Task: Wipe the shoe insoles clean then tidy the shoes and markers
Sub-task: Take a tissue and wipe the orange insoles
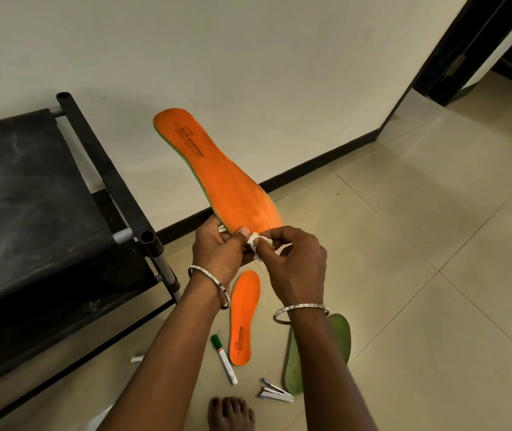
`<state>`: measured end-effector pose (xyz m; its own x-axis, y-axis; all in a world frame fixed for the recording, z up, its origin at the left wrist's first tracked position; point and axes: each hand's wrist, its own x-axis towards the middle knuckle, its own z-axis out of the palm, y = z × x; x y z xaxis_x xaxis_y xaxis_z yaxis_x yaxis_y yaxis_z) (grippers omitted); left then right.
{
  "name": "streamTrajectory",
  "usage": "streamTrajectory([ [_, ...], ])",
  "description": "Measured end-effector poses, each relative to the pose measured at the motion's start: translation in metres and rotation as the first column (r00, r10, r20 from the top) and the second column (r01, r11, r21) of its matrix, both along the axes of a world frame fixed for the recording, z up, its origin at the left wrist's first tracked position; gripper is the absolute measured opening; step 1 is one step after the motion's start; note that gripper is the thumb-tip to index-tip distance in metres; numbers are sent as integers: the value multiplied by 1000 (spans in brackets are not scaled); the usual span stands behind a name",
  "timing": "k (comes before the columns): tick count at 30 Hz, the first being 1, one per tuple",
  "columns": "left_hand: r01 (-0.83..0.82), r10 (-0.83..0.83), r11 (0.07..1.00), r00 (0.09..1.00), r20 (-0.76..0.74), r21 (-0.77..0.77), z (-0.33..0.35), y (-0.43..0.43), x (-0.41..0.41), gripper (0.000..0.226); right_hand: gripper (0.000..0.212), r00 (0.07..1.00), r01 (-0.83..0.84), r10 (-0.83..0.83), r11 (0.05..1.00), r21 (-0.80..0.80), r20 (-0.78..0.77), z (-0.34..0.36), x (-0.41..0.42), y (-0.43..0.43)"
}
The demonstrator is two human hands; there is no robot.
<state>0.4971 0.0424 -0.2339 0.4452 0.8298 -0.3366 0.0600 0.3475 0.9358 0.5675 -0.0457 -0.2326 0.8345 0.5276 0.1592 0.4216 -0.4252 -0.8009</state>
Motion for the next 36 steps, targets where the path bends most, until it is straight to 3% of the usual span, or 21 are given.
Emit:
streamTrajectory([
  [4,-3,10,997,997,82,-74,5,-3,3,33,10,994,107,-107,994,2,20,-5,15,-10],
  [11,-12,12,1000,1000,21,-12,2,-4,3,25,13,999,9,-11,1000,26,48,0,-1,1],
  [16,20,1,991,988,153,-132,12,-11,5,33,9,989,147,-147,989,1,12,-6,23,-15],
  [18,27,4,987,981,193,-158,15,-12,6,32,10,983,170,-168,985,22,-68,-5,27,-18],
  [21,46,-7,981,980,198,-190,17,-11,5,30,10,935,182,-121,971,157,-334,0,25,-17],
  [23,72,-37,973,986,162,-217,17,-10,3,27,10,913,187,-97,963,193,-397,2,25,-17],
  [27,194,-197,946,980,15,-261,17,-7,-2,14,8,952,182,-132,970,164,-275,3,30,-21],
  [30,283,-336,925,921,-199,-254,14,-2,-9,30,9,974,162,-131,974,161,-183,6,34,-25],
  [31,295,-349,932,889,-296,-210,12,-1,-12,39,10,978,150,-121,975,166,-170,8,36,-27],
  [33,285,-234,958,855,-463,43,7,3,-16,51,11,983,119,-92,978,170,-157,11,41,-32],
  [36,157,63,851,916,-395,501,4,10,-20,44,12,988,45,-23,988,146,-150,14,50,-41],
])
